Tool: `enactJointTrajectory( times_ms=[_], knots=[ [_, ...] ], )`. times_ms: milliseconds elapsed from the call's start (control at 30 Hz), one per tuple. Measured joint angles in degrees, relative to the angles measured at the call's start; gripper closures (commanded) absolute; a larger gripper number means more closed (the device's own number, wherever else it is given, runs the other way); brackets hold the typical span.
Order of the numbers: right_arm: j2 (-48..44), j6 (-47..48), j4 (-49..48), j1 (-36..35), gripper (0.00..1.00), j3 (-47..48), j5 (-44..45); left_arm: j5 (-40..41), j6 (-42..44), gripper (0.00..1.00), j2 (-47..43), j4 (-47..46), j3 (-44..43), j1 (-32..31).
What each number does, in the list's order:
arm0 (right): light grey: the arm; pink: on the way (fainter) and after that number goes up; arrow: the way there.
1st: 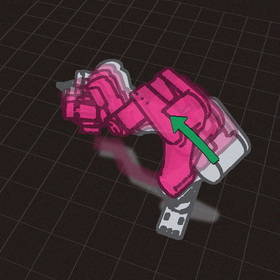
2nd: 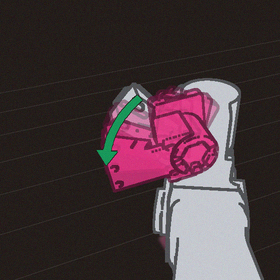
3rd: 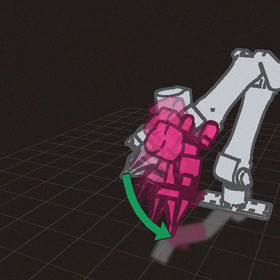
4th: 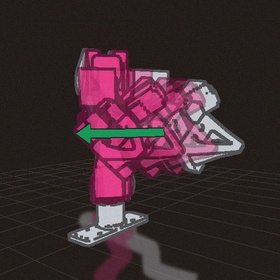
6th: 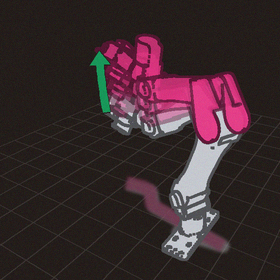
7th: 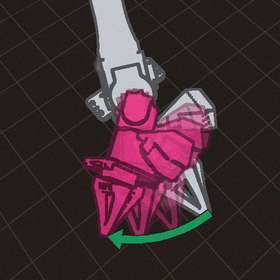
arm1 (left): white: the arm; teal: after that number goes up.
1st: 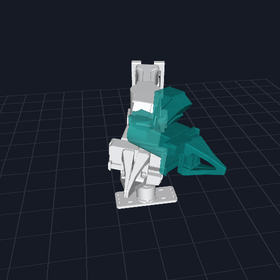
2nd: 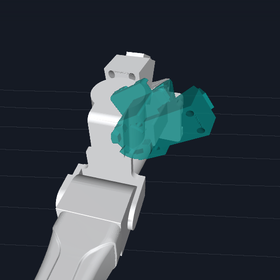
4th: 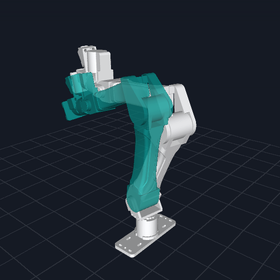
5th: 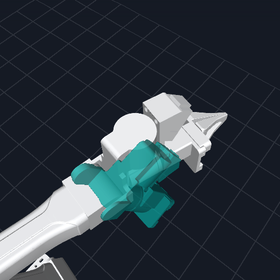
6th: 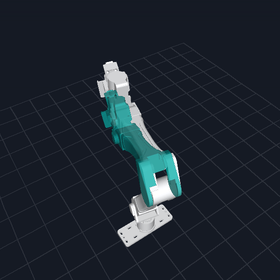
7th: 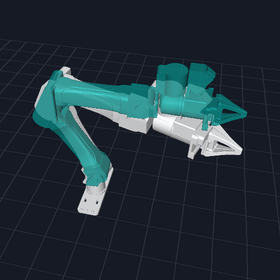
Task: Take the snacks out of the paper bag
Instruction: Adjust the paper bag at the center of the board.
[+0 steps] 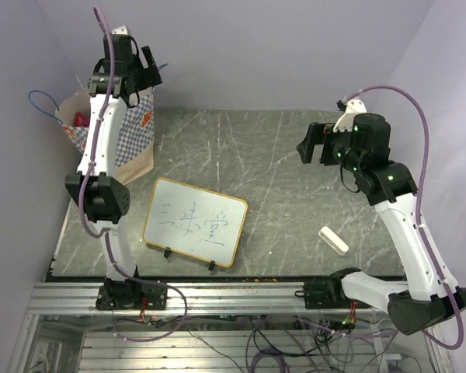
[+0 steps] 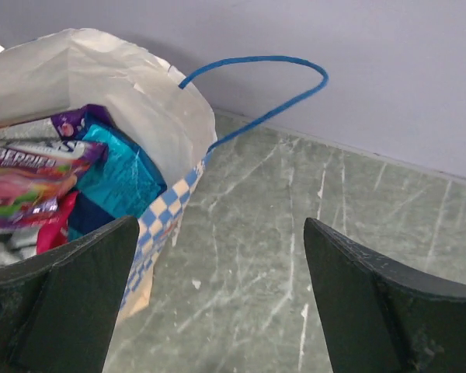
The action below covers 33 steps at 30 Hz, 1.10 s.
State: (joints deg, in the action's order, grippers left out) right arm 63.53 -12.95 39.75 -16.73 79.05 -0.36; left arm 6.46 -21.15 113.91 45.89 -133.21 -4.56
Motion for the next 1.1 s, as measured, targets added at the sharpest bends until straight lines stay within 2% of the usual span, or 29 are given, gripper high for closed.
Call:
enactJointTrajectory(
  times_ms=[300, 400, 633, 700, 867, 967, 1100],
  knots=[
    [5.9, 4.2, -1.6, -2.4, 0.0, 0.2, -1.4, -2.3, 8.9, 0.01, 6.8, -13.2, 2.9, 0.6],
    [8.2, 5.2, -1.8, -3.2, 0.0, 0.2, -1.6, -1.2, 11.4, 0.13, 8.5, -18.0, 2.8, 0.6],
    [10.4, 6.7, -1.9, -3.5, 0.0, 1.4, -1.7, -2.0, 12.7, 0.27, 13.7, -27.9, 2.6, 0.6],
    [10.9, 7.0, -2.1, -3.5, 0.0, 1.9, -1.7, -3.0, 12.3, 0.38, 15.3, -29.7, 2.1, 0.6],
    [11.0, 7.5, -2.2, -3.5, 0.0, 2.0, -1.6, -5.0, 10.5, 0.8, 17.5, -32.6, 1.7, 0.6],
    [11.2, 7.6, -2.2, -3.5, 0.0, 2.2, -1.6, -6.2, 9.1, 0.9, 17.4, -33.9, 2.5, 0.2],
    [11.4, 7.6, -2.2, -3.5, 0.0, 2.4, -1.7, -8.0, 7.2, 0.93, 15.4, -35.8, 6.5, -0.5]
  ],
)
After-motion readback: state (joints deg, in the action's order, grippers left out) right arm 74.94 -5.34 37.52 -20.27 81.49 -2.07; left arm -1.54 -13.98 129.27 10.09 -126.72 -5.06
